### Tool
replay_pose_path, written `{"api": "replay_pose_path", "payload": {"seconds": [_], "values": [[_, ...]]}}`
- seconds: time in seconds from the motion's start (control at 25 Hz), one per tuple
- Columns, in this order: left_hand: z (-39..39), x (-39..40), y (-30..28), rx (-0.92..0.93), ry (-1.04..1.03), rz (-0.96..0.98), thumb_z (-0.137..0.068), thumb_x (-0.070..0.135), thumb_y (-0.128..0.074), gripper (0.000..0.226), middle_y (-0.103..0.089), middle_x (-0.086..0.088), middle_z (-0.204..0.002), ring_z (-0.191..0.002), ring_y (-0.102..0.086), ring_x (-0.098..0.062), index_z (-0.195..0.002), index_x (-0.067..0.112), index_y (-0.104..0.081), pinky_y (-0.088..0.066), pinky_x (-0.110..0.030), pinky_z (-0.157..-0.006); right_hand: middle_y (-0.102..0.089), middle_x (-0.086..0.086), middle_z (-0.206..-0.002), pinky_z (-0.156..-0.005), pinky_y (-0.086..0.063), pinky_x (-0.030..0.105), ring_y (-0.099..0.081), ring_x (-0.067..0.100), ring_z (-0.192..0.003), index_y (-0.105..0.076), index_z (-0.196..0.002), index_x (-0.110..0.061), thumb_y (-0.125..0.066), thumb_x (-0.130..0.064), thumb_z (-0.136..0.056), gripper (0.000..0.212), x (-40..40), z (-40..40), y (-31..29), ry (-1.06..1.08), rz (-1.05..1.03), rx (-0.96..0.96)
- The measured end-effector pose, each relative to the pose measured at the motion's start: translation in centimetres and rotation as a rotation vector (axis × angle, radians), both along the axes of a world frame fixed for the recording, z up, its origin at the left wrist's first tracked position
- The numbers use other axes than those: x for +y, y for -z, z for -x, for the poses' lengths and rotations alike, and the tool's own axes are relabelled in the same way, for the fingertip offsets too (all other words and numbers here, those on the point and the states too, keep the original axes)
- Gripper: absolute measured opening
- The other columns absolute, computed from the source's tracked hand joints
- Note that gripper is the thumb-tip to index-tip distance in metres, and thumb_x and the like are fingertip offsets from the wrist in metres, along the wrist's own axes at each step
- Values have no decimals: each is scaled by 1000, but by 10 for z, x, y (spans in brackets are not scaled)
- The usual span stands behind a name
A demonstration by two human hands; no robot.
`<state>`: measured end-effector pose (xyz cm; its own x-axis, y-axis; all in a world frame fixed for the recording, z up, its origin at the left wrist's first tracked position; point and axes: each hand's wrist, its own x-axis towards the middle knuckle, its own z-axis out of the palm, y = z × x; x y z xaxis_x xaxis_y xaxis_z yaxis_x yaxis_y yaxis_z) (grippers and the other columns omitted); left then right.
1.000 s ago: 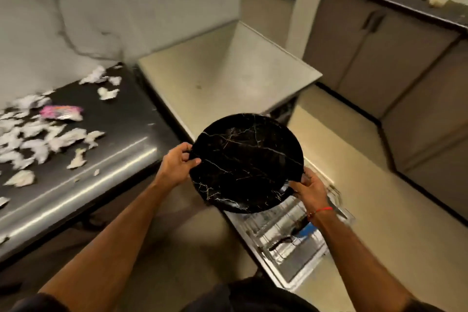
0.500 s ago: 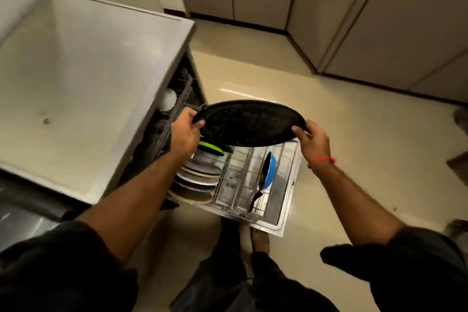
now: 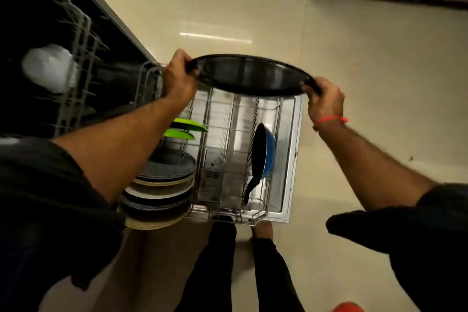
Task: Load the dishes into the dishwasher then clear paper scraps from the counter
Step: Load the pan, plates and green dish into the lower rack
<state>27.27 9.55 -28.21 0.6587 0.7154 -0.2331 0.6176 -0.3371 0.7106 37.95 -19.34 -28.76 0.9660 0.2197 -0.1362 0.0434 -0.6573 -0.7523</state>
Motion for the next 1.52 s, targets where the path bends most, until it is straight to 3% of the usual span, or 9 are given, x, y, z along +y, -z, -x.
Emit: {"api": "replay_pose_path", "payload": {"seconds": [0.24,0.52,0.68,0.88,1.0,1.12,1.24,1.4,1.52], "values": [[-25,7,98,83,51,4,-84,-3,-58,32,-47,6,-76,-65,-41,1,-77,25,-42,-33,-10,-53,-63,-5,-90,-82,-38,1,-55,2,-91,-72,-107,-4,-48,10,-81,38,2,-16,88,-26,68,12],[-25,12,126,207,130,-1,-93,3,-49,18,-52,-4,-99,-90,-45,-14,-104,17,-47,-34,-13,-61,-66,-3,-91,-74,-32,-6,-58,8,-89,-72,-108,-9,-56,-3,-88,26,21,-27,109,-19,88,103],[-18,8,129,265,46,154,-86,-15,-43,60,-56,-3,-124,-109,-51,-13,-138,15,-48,-42,-10,-78,-71,3,-101,-77,-37,-4,-62,10,-93,-72,-110,-9,-51,1,-89,31,35,-29,112,69,62,132],[4,-2,112,223,96,263,-92,-18,-33,73,-50,-3,-139,-124,-51,-18,-157,11,-18,-50,-17,-89,-61,-3,-131,-109,-40,22,-56,12,-122,-55,-137,-20,-50,2,-87,55,32,-20,115,14,65,211],[26,-10,113,205,102,259,-79,-23,-37,95,-50,2,-147,-130,-51,-18,-158,27,-22,-54,-21,-90,-58,-4,-133,-105,-39,13,-55,8,-118,-47,-143,-21,-51,2,-88,60,25,0,110,11,30,226],[56,-31,99,195,83,337,-82,-23,-37,92,-39,2,-156,-130,-42,-5,-157,28,-26,-45,-5,-79,-60,3,-133,-111,-38,26,-55,14,-123,-51,-140,-18,-54,1,-90,53,17,30,100,-37,12,253],[92,-68,65,120,61,272,-85,-19,-39,79,-45,-3,-153,-133,-46,-12,-153,22,-36,-41,-16,-99,-63,4,-126,-111,-40,29,-58,15,-120,-56,-134,-15,-55,2,-92,46,10,66,74,-95,-27,319],[144,-104,0,46,30,245,-90,-10,-47,65,-53,-3,-144,-121,-49,-6,-147,20,-44,-51,-28,-98,-71,5,-110,-102,-49,34,-65,18,-106,-66,-119,-12,-55,-2,-92,31,11,116,9,-178,-91,318],[189,-130,-60,62,-67,192,-94,0,-54,55,-61,-6,-133,-109,-64,-22,-144,23,-49,-55,-43,-97,-72,7,-106,-96,-49,25,-67,17,-102,-69,-114,-9,-55,-3,-93,26,15,151,-56,-279,-131,331]]}}
